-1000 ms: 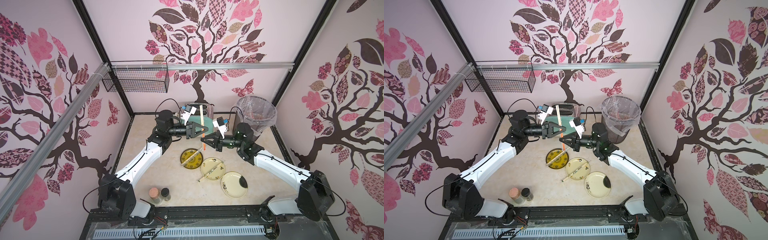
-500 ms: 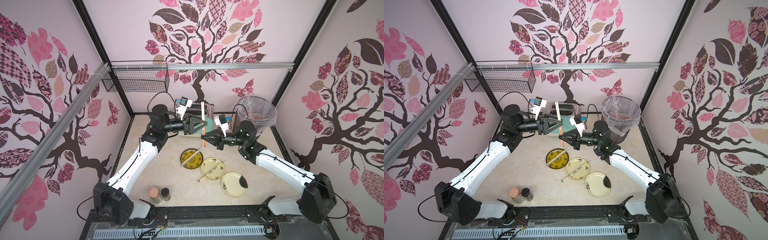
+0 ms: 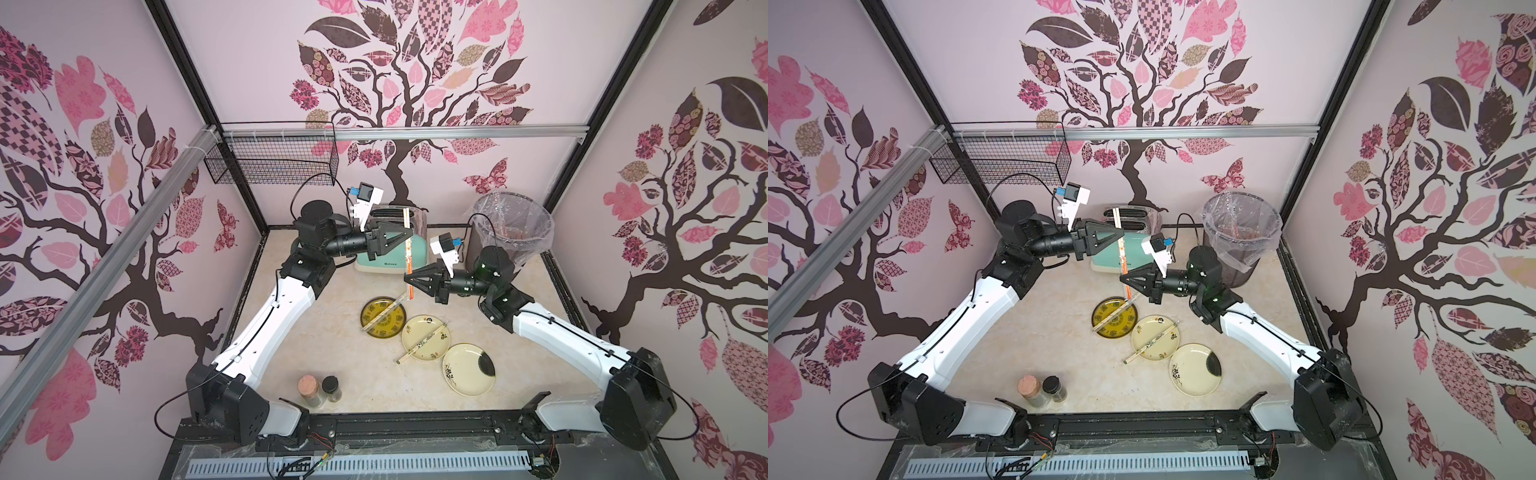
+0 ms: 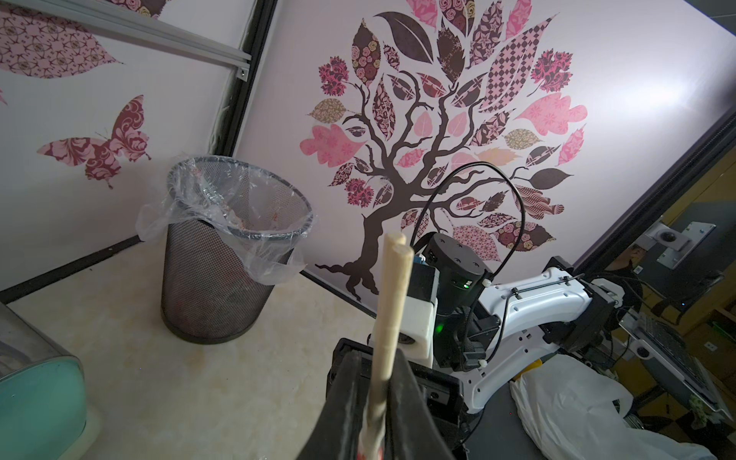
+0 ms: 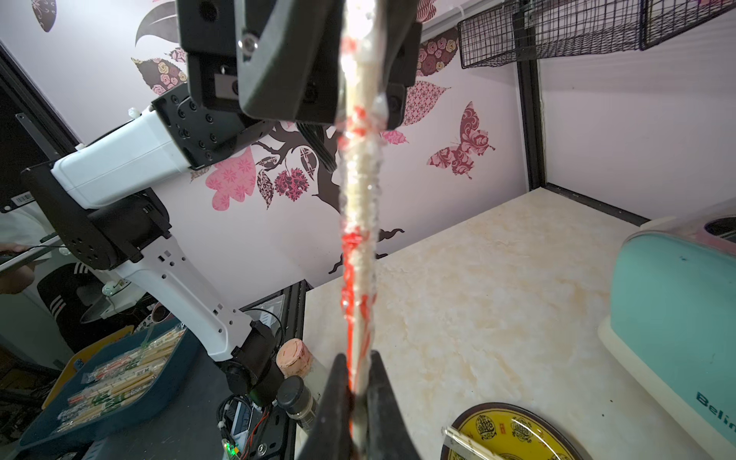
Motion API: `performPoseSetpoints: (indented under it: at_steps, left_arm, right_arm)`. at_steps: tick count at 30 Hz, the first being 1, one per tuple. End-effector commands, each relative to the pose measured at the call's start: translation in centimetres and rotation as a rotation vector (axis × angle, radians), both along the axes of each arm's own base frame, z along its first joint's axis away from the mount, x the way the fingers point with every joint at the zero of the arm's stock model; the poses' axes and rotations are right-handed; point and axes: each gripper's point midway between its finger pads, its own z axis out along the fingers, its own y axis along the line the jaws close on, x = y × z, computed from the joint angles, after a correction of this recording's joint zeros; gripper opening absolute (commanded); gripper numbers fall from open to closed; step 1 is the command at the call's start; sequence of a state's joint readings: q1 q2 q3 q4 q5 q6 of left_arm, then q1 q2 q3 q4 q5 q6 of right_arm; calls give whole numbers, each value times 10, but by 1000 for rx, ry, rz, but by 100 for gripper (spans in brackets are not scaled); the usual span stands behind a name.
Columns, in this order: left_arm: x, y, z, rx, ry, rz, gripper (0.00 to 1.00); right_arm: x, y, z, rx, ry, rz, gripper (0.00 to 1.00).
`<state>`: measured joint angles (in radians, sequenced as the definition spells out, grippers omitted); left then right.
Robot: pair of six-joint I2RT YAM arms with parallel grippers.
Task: Remove the packaging of disposable chopsticks
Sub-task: Remove the packet bag from the disposable chopsticks.
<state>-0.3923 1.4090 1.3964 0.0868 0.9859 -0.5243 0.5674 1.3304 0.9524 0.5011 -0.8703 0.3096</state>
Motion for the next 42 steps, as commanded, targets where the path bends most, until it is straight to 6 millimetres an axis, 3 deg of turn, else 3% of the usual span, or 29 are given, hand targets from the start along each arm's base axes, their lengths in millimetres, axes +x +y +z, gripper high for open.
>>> performPoseSetpoints:
  at_steps: [1,7,12,16,22,28,32,37,42]
  left_arm:
    - [4,-4,-20,22,39,11,14]
    - [-8,-12,-43,38,66,-18,17]
    - [-18,-16,-62,51,93,-26,14]
    - [-25,-17,-72,53,103,-37,13]
    - [-23,-7,-40,40,18,52,20]
    - [-22,5,11,24,-92,102,49]
    - [-11,12,31,15,-107,128,58]
    - [2,14,40,5,-95,108,60]
    - [6,4,35,9,-75,54,49]
  right_arm:
    - [-4,1,36,75,-99,8,0]
    - [0,4,61,112,-137,11,0]
    - [1,3,81,150,-170,10,0]
    - [3,3,86,153,-188,6,0]
    - [5,5,66,118,-153,9,0]
    - [-2,1,45,103,-113,7,0]
    - [-7,3,33,84,-85,36,0]
    - [-11,2,30,85,-80,43,0]
    - [-11,1,36,90,-99,33,0]
